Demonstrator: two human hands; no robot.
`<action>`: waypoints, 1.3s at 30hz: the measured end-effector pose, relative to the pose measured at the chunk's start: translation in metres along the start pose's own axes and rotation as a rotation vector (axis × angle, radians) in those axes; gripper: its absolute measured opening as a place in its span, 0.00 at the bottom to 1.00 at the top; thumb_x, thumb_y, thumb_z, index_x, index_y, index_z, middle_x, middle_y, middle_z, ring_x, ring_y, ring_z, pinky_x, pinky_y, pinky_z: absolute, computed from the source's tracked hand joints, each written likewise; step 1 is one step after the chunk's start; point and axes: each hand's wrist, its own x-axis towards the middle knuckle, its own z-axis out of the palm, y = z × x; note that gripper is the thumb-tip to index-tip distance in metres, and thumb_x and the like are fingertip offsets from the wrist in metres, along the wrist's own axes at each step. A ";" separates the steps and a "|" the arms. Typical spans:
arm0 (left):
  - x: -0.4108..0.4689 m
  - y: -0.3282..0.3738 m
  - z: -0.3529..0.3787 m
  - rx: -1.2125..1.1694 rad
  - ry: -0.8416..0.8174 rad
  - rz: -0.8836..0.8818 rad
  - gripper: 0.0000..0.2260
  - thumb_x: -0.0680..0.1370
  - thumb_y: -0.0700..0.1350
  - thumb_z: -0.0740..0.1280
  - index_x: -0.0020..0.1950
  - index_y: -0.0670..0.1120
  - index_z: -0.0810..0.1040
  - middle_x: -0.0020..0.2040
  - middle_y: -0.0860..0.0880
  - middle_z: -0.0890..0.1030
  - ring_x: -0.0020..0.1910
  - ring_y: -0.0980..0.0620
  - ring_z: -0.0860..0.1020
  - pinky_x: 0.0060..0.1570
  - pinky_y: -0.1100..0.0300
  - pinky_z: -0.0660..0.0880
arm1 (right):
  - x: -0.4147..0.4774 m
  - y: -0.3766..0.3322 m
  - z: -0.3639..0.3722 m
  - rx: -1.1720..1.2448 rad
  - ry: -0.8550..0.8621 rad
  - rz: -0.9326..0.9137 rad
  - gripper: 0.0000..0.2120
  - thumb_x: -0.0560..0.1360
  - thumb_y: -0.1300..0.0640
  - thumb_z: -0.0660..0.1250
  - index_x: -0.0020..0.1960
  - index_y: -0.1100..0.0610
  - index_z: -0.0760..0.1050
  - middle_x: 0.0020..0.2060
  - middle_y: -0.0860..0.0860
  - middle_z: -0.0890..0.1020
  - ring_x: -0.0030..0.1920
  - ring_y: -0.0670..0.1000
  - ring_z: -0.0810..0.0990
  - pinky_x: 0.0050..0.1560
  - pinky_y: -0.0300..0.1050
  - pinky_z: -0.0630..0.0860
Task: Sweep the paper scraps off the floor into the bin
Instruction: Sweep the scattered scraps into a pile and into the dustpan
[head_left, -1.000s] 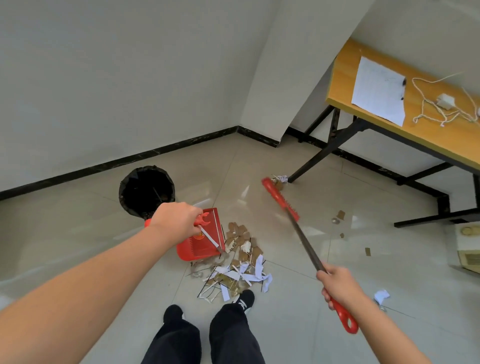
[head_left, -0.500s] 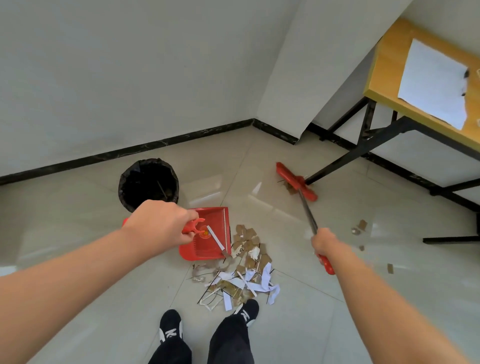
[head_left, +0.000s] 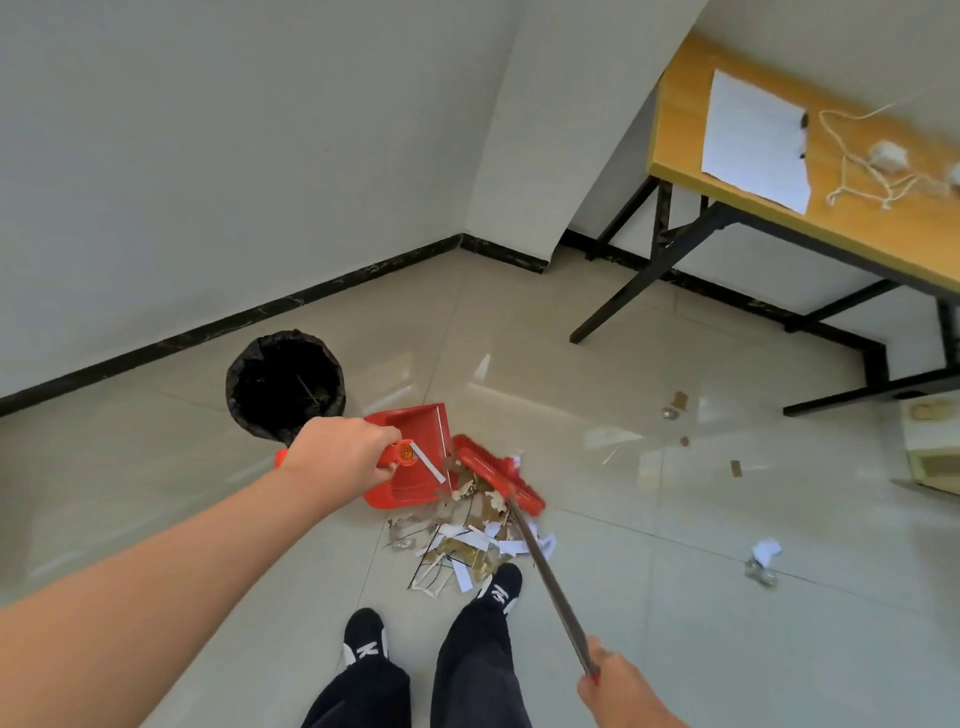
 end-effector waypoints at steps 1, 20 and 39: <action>-0.004 -0.001 -0.004 -0.011 0.013 -0.001 0.11 0.77 0.56 0.59 0.55 0.55 0.76 0.48 0.53 0.83 0.47 0.50 0.81 0.31 0.60 0.65 | -0.013 0.001 -0.010 0.086 -0.019 -0.012 0.23 0.75 0.61 0.57 0.68 0.49 0.71 0.32 0.50 0.75 0.29 0.49 0.75 0.36 0.40 0.74; -0.056 0.062 -0.143 0.016 0.157 0.202 0.08 0.74 0.55 0.65 0.42 0.51 0.77 0.38 0.54 0.76 0.44 0.49 0.78 0.35 0.59 0.67 | -0.104 0.066 -0.064 0.614 0.218 0.089 0.27 0.78 0.58 0.60 0.76 0.51 0.59 0.19 0.54 0.68 0.20 0.51 0.66 0.21 0.36 0.65; 0.094 0.325 -0.151 -0.041 0.149 -0.003 0.11 0.73 0.58 0.66 0.50 0.55 0.79 0.44 0.57 0.83 0.47 0.53 0.79 0.43 0.57 0.77 | 0.047 0.297 -0.331 0.860 0.392 0.244 0.08 0.79 0.60 0.55 0.48 0.63 0.71 0.25 0.58 0.70 0.11 0.48 0.65 0.20 0.32 0.66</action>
